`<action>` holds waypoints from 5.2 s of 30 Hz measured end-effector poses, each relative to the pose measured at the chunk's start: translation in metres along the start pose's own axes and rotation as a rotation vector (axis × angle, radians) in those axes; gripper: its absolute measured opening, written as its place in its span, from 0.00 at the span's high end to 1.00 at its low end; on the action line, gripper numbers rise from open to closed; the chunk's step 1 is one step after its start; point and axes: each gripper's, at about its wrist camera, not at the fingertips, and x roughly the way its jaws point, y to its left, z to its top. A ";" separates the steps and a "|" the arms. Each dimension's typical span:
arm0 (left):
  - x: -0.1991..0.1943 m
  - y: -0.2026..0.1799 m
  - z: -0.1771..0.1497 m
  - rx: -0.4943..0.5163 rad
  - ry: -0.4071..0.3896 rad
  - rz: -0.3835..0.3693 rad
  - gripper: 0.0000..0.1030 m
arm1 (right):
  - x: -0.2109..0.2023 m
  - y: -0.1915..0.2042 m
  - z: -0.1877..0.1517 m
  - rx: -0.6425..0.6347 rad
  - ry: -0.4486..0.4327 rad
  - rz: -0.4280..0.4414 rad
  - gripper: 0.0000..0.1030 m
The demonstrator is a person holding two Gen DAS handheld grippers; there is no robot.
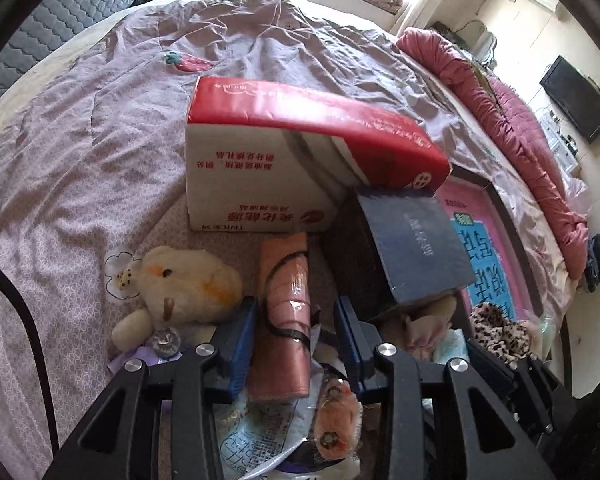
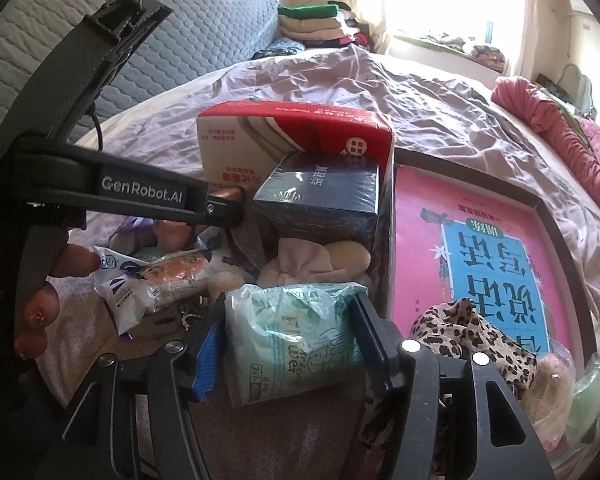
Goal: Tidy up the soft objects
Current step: 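Grasp the pink rolled item with the left tool while the right tool grasps the bagged mint-green pack, then lift the pink roll with the left tool while the right tool lifts the mint-green pack, then carry the pink roll with the left tool while the right tool carries the pack over the tray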
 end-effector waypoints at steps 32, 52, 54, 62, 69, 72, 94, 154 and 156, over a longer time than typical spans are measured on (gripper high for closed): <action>-0.045 -0.008 -0.002 0.029 -0.124 -0.088 0.85 | -0.045 -0.026 0.012 0.147 -0.114 0.069 0.62; -0.024 0.012 -0.007 -0.041 -0.052 -0.144 0.84 | -0.036 -0.021 0.011 0.145 -0.091 0.071 0.62; -0.025 0.016 -0.006 -0.058 -0.053 -0.164 0.83 | -0.036 -0.022 0.011 0.147 -0.090 0.072 0.62; -0.020 0.028 -0.005 -0.097 -0.023 -0.189 0.78 | -0.036 -0.022 0.012 0.149 -0.086 0.070 0.62; -0.016 0.036 -0.006 -0.132 -0.002 -0.208 0.75 | -0.035 -0.023 0.012 0.153 -0.081 0.067 0.62; -0.016 0.040 -0.007 -0.149 -0.009 -0.210 0.75 | -0.035 -0.024 0.012 0.156 -0.083 0.066 0.62; -0.083 -0.005 -0.008 -0.032 -0.200 -0.214 0.88 | -0.073 -0.028 0.020 0.161 -0.185 0.055 0.63; -0.109 -0.066 -0.023 0.076 -0.260 -0.255 0.88 | -0.103 -0.040 0.000 0.170 -0.106 0.021 0.75; -0.109 -0.074 -0.024 0.093 -0.257 -0.255 0.88 | -0.114 -0.057 0.003 0.203 -0.133 -0.006 0.75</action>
